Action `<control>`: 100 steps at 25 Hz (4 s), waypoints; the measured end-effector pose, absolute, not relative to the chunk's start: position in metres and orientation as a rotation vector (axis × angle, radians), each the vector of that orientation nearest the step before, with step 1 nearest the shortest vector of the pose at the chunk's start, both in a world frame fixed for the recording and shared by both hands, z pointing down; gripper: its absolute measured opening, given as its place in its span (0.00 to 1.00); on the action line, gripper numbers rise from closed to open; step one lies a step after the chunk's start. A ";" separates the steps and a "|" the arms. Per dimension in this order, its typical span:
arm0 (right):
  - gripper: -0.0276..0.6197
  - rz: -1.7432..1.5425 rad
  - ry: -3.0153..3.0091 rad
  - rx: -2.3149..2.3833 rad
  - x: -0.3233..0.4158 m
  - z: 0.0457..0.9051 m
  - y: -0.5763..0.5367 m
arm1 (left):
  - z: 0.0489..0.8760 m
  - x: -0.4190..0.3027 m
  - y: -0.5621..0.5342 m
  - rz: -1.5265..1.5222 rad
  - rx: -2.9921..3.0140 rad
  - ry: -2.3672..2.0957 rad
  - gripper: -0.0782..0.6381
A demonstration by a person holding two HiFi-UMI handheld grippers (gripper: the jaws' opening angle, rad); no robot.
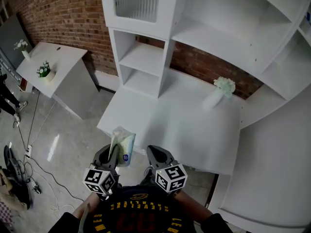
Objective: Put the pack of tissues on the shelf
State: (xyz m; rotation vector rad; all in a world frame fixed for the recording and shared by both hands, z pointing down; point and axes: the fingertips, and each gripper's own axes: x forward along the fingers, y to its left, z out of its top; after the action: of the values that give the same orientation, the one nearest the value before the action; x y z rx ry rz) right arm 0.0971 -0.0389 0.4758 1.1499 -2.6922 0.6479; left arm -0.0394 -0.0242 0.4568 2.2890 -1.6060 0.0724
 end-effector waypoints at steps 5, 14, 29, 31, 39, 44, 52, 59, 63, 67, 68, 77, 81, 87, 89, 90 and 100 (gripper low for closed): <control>0.04 0.650 -2.699 1.145 0.109 0.477 -0.059 | 0.455 -0.027 -0.046 0.072 2.299 -1.610 0.16; 0.04 0.680 -2.676 1.130 0.120 0.490 -0.081 | 0.464 -0.019 -0.064 0.073 2.271 -1.613 0.16; 0.04 0.599 -2.577 1.242 0.095 0.511 -0.154 | 0.502 -0.056 -0.138 0.147 2.269 -1.535 0.16; 0.04 0.566 -2.564 1.264 0.089 0.511 -0.170 | 0.504 -0.062 -0.157 0.162 2.277 -1.529 0.16; 0.04 0.486 -2.506 1.286 0.068 0.532 -0.231 | 0.535 -0.082 -0.223 0.245 2.281 -1.516 0.16; 0.04 0.484 -2.496 1.298 0.049 0.538 -0.263 | 0.554 -0.088 -0.256 0.292 2.287 -1.481 0.16; 0.04 0.470 -2.464 1.303 0.027 0.561 -0.311 | 0.578 -0.075 -0.310 0.368 2.341 -1.430 0.16; 0.04 0.485 -2.431 1.291 0.012 0.582 -0.345 | 0.585 -0.066 -0.350 0.353 2.372 -1.420 0.16; 0.04 0.486 -2.408 1.309 0.010 0.591 -0.365 | 0.585 -0.062 -0.379 0.351 2.395 -1.437 0.16; 0.04 0.455 -2.368 1.371 0.016 0.601 -0.386 | 0.590 -0.056 -0.407 0.389 2.433 -1.443 0.16; 0.04 0.455 -2.358 1.383 0.016 0.604 -0.391 | 0.592 -0.055 -0.414 0.400 2.445 -1.445 0.16; 0.04 0.495 -2.288 1.418 0.018 0.624 -0.419 | 0.611 -0.044 -0.460 0.468 2.486 -1.448 0.16; 0.04 0.490 -2.265 1.406 0.018 0.629 -0.421 | 0.619 -0.032 -0.473 0.488 2.513 -1.433 0.16; 0.04 0.507 -2.244 1.396 0.018 0.631 -0.411 | 0.630 -0.023 -0.490 0.504 2.525 -1.415 0.16; 0.04 0.509 -2.236 1.396 0.019 0.632 -0.407 | 0.632 -0.022 -0.495 0.515 2.525 -1.416 0.16; 0.04 0.509 -2.232 1.397 0.019 0.632 -0.405 | 0.634 -0.021 -0.498 0.527 2.525 -1.415 0.16; 0.04 0.508 -2.213 1.404 0.027 0.631 -0.394 | 0.658 0.000 -0.529 0.709 2.549 -1.373 0.16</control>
State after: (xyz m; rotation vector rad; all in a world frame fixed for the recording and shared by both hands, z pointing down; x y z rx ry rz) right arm 0.0268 -0.3942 0.6307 1.4044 -2.2130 0.5082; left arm 0.0001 -0.5292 0.6576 2.5495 -1.3727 0.7095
